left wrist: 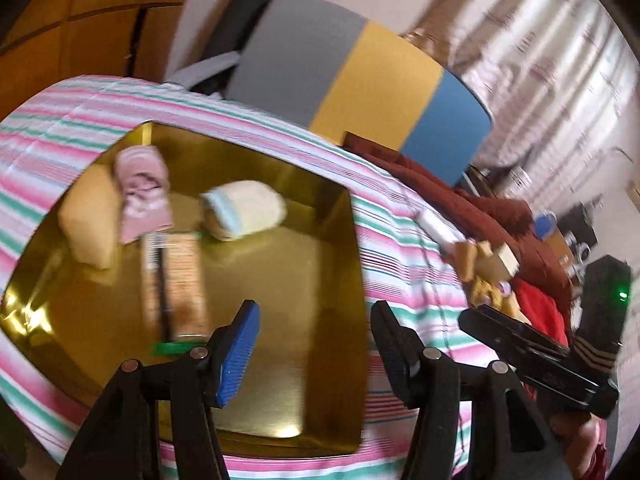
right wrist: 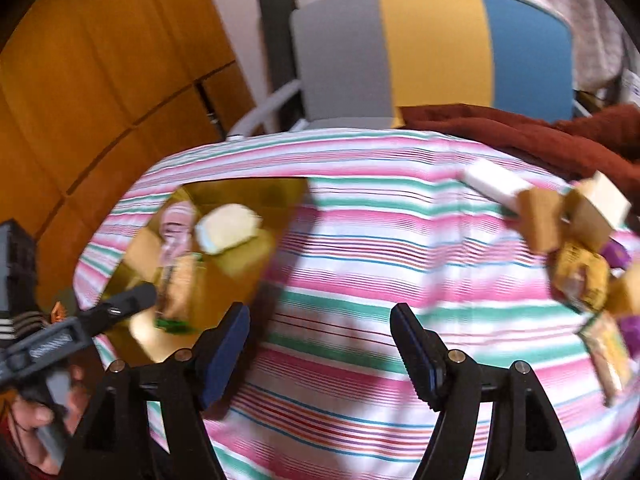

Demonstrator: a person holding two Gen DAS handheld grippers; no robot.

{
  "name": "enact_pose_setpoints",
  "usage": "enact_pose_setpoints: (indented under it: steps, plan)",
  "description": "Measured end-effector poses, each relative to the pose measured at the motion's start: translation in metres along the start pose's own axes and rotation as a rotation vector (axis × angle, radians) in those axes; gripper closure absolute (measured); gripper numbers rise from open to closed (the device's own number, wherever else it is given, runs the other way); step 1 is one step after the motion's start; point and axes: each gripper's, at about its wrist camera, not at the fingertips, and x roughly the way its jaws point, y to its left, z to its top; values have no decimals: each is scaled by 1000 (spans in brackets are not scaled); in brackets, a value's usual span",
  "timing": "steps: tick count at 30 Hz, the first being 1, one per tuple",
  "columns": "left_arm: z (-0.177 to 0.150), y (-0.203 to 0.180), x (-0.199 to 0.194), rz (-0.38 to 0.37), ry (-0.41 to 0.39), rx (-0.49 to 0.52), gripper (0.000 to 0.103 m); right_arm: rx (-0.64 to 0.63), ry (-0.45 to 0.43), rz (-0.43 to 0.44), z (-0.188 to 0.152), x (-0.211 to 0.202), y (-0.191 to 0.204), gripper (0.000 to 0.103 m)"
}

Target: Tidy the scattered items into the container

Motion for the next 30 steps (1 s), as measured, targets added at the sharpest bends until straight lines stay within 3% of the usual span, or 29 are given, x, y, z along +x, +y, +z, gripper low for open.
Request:
enact_pose_setpoints:
  steps: [4, 8, 11, 13, 18, 24, 27, 30]
  plan:
    - [-1, -32, 10, -25, 29, 79, 44, 54, 6, -68, -5, -7, -38, 28]
    - [-6, -56, 21, -59, 65, 123, 39, 121, 7, -161, -7, -15, -82, 21]
    - [-12, -71, 28, -77, 91, 149, 37, 159, 19, -267, -8, -18, -119, 19]
    - [-17, -80, 32, -87, 105, 162, 37, 218, 36, -346, -10, -18, -153, 19]
    - [-26, -92, 38, -99, 134, 189, 37, 346, 111, -451, -21, -13, -227, 19]
    - [-36, -97, 48, -93, 165, 190, 37, 501, 151, -376, -41, -8, -269, 18]
    - [-39, -97, 51, -91, 177, 181, 37, 524, 122, -200, -42, -5, -264, 17]
    - [-41, -99, 54, -87, 179, 183, 37, 499, 90, 73, -36, 0, -248, 17]
